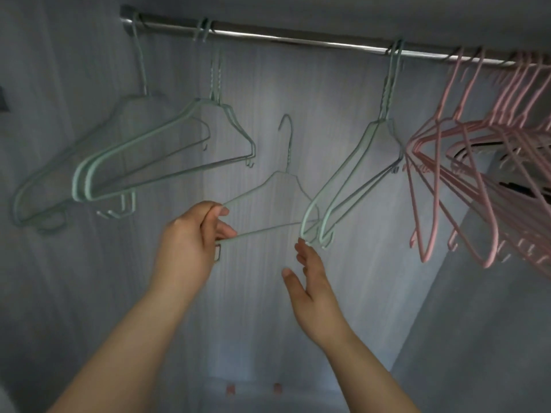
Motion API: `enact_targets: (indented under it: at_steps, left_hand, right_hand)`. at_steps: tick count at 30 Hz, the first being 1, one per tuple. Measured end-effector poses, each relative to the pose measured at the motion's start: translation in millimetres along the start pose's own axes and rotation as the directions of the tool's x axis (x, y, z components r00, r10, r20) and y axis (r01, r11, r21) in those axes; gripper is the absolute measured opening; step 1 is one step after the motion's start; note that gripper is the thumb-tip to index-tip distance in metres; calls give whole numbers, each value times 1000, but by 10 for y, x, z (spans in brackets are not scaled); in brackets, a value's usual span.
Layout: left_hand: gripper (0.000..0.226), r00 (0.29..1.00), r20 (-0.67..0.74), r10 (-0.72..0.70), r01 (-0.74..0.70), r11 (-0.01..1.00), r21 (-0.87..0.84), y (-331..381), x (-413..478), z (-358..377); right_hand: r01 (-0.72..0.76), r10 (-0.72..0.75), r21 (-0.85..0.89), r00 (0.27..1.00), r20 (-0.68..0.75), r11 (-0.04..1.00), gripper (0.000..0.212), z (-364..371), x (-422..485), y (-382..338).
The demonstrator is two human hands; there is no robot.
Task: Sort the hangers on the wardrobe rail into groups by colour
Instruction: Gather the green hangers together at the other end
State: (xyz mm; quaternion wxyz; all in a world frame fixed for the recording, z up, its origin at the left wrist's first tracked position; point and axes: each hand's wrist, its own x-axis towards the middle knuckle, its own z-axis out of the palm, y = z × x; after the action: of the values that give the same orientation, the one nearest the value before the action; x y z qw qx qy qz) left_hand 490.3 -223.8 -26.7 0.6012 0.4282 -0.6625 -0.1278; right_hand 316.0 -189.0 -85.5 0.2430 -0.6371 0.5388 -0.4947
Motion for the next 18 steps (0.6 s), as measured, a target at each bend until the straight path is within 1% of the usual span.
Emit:
enact_targets:
  at_steps: [3,5,7,9,12,14,15,18]
  left_hand:
    - [23,996,28,-85,87,993,-80,-175,-326,-242]
    - [20,988,35,-153,156,977,-148,-277,-543,-390]
    - [26,971,40,-236,239,952,-191,-359,-767,-511]
    - [31,946,35,-322,321,918,-234,-446,-956,-585]
    - [33,921,20,-390,382,890,-247,-562,-1137,-625]
    - [33,908,13,-419,409,879,-244,-631,-1185,-614]
    - [32,903,13,-430,420,876,-239,-665,-1192,-599]
    - [27,878,12,-479,474,864,-169,-853,-1163,-530]
  right_hand:
    - [-1,2,-16,1000,8,1000,55,-31,78,133]
    - [13,-12,-69,1000,11,998,56,-65,128,272]
    - [29,-33,-179,999,-24,983,57,-122,190,448]
    - [11,-37,-314,996,-79,949,59,-222,265,637]
    - [-82,28,-481,992,-120,873,59,-399,358,903]
    - [-124,56,-549,989,-138,826,45,-505,402,1033]
    - [-132,61,-580,988,-140,804,39,-555,420,1089]
    - [-76,28,-676,996,-81,733,42,-717,415,1152]
